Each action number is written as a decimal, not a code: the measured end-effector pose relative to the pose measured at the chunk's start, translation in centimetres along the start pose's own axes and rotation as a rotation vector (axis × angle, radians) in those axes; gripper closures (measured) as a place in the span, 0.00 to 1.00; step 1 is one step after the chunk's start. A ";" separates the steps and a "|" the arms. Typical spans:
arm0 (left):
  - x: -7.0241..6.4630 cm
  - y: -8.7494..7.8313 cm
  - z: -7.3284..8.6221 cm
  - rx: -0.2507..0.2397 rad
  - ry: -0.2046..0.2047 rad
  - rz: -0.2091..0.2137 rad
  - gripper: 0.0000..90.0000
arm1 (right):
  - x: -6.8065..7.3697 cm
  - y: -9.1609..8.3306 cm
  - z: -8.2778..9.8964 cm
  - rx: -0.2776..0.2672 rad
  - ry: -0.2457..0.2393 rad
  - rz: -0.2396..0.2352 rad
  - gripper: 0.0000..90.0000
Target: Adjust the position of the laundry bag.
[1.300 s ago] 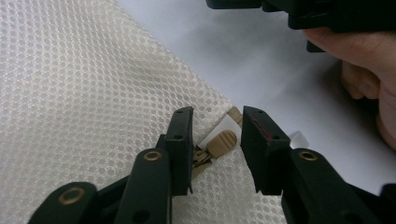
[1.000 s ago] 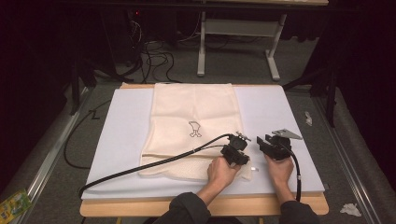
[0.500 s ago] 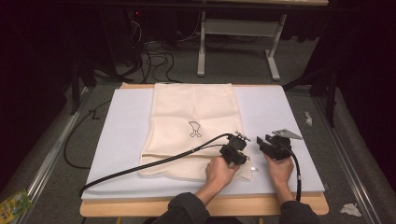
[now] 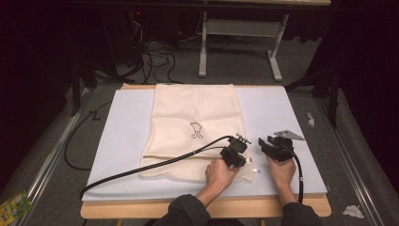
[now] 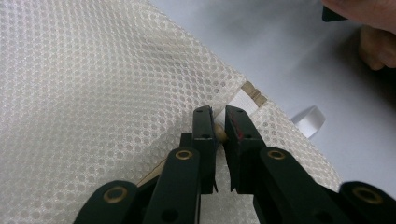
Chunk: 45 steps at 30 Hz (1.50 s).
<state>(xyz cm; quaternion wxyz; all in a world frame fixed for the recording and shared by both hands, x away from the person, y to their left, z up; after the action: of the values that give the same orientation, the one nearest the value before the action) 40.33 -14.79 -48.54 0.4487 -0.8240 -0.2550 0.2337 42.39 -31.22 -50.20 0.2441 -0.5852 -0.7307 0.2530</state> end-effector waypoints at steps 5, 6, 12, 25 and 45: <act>0.1 -0.5 0.0 -0.002 0.016 0.016 0.97 | 0.1 0.1 0.0 0.009 -0.012 0.006 0.62; 0.1 -0.6 0.0 -0.003 0.021 0.018 0.97 | 0.1 0.1 0.0 0.010 -0.011 0.006 0.61; 0.4 -1.7 0.0 -0.039 0.044 0.048 0.97 | 0.0 0.1 0.0 0.015 -0.003 -0.021 0.62; 1.0 -3.3 0.1 -0.104 0.051 0.097 0.97 | 0.7 -0.5 -0.1 0.069 0.059 -0.205 0.62; 1.5 -3.7 0.5 -0.134 0.049 0.105 0.97 | 2.7 -1.9 -0.4 0.209 0.214 -0.523 0.52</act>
<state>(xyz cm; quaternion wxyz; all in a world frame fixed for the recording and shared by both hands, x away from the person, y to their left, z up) 40.40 -11.88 -45.85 0.3858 -0.8698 -0.2156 0.2193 40.69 -28.86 -48.50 0.4355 -0.3719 -0.7968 0.1925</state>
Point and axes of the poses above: each handheld gripper's, and its own axes: y roughly forward along the jaws, z roughly out of its underside, x roughly to its left, the point moved 4 cm from there along y, roughly forward along the jaws, and after that the axes turned 5 degrees about x, right-handed, at the moved point
